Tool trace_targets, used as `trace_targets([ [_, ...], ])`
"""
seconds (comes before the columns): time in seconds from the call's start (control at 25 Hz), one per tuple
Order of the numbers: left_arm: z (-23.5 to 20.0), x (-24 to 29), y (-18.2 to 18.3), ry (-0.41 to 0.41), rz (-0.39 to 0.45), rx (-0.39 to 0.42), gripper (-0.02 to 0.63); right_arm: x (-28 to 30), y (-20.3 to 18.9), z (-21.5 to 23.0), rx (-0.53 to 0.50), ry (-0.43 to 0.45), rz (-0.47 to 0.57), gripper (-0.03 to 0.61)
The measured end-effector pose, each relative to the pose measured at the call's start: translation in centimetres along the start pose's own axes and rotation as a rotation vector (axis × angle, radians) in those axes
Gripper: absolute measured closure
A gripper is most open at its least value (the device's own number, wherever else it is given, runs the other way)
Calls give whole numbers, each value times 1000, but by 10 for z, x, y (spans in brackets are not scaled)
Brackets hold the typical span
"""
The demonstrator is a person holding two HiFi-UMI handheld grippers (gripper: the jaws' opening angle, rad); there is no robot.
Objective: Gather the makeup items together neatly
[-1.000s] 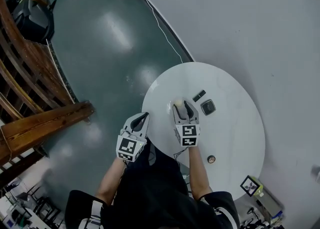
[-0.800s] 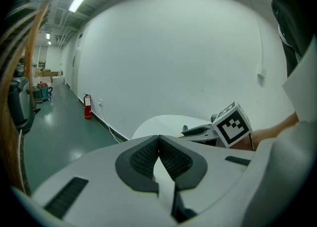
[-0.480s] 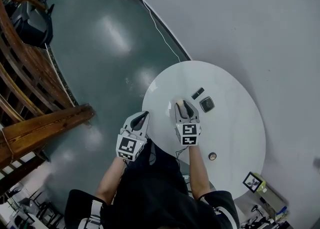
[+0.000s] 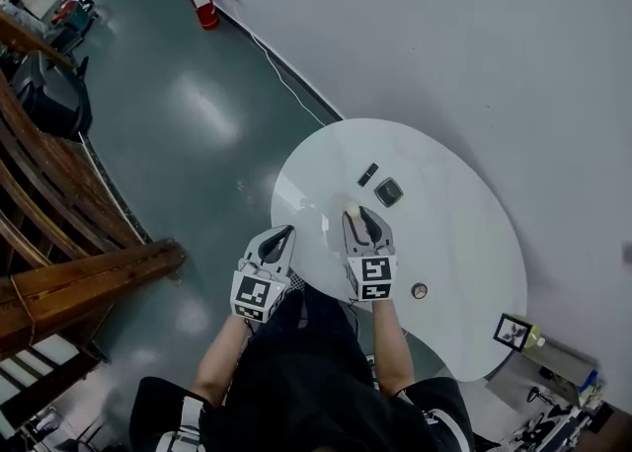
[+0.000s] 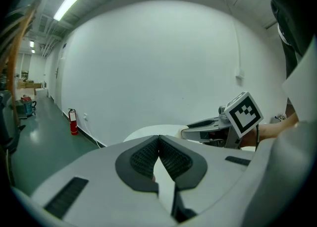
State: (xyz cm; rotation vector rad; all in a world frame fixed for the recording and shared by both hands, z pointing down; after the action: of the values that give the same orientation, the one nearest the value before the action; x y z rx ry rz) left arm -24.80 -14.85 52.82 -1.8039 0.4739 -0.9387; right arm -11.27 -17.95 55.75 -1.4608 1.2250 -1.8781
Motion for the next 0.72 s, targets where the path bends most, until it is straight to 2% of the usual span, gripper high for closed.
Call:
trace_targets([
  [0.32,53,-20,13,-105,41,66,597,-82,2,4,14,-106,67,434],
  [0.72,121,-47,13,-245,64,149,597,-174,-29,5,56,-258,101,434],
])
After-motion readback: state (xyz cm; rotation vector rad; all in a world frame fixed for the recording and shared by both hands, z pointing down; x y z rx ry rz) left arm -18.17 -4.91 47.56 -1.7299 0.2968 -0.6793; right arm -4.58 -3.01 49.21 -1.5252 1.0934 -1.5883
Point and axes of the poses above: the fingertips, and each gripper's own axes: x forward along the fingers, z to its right, y out of its top, the point moved 1 cm from there along -x, backward along the fingers
